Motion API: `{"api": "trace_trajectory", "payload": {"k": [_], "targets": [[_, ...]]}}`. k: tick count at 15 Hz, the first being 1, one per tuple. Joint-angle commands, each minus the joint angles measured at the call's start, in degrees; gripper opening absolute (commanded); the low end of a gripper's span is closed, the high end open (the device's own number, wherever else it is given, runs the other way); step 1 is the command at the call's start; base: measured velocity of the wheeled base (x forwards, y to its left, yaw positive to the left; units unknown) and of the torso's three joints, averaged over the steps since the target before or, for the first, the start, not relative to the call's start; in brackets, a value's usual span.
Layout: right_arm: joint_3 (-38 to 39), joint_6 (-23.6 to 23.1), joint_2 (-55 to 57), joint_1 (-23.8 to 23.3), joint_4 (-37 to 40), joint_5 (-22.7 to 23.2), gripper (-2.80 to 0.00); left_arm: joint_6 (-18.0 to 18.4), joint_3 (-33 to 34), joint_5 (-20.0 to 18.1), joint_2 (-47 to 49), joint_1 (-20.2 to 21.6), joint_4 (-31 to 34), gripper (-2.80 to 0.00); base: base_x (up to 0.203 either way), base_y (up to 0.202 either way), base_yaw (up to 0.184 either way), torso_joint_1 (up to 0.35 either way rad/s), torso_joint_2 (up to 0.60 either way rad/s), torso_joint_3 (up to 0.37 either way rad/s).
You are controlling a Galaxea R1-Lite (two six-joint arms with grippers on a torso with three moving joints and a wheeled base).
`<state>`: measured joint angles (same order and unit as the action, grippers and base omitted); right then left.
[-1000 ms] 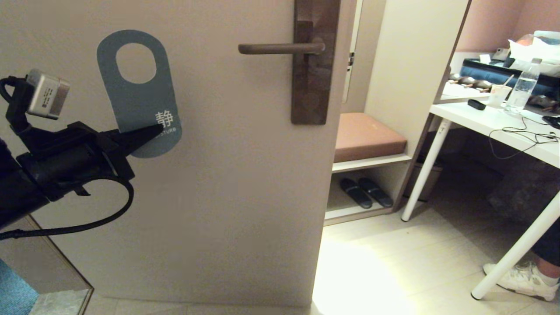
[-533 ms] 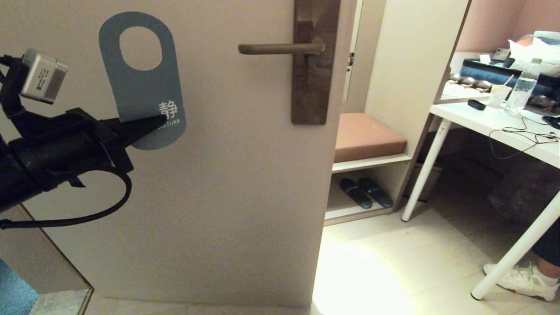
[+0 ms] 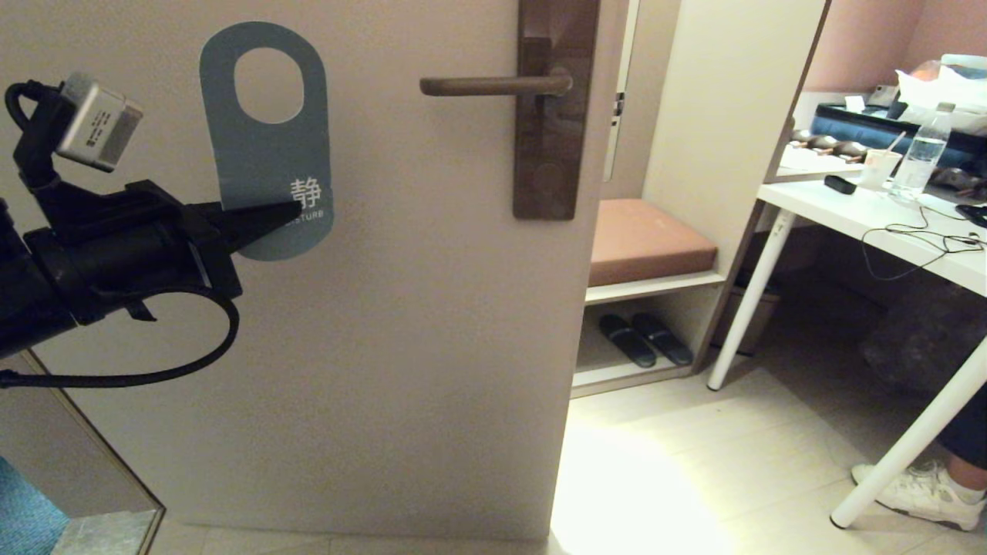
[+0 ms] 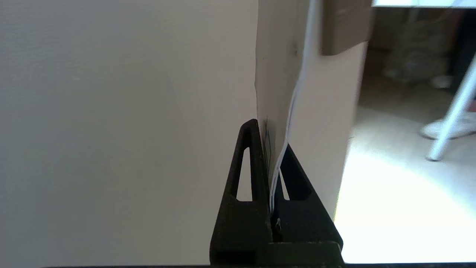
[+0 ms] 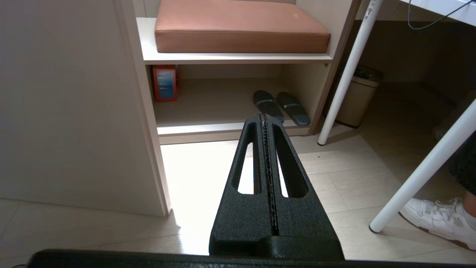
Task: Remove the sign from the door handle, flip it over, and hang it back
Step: Hang the sign back with the other side facing out
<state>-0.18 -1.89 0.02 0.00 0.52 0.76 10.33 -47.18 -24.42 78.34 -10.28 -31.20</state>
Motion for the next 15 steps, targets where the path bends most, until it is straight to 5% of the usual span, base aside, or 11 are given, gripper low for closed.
{"api": "trace_trajectory", "payload": {"k": [1, 8, 15], "targets": [[0.01, -0.04, -0.02, 0.00, 0.00, 0.03, -2.80, 0.27, -1.62, 1.97, 0.15, -1.17, 1.31, -2.80, 0.000, 0.000, 0.000, 0.000, 0.00, 0.000], [0.01, -0.04, -0.02, 0.00, 0.00, 0.03, -2.80, 2.26, -7.17, 6.16, -0.64, -3.64, 10.82, -2.80, 0.000, 0.000, 0.000, 0.000, 0.00, 0.000], [0.01, -0.04, -0.02, 0.00, 0.00, 0.03, -2.80, 2.33, -10.73, 13.60, -0.60, -10.59, 14.85, -2.80, 0.000, 0.000, 0.000, 0.000, 0.00, 0.000]]}}
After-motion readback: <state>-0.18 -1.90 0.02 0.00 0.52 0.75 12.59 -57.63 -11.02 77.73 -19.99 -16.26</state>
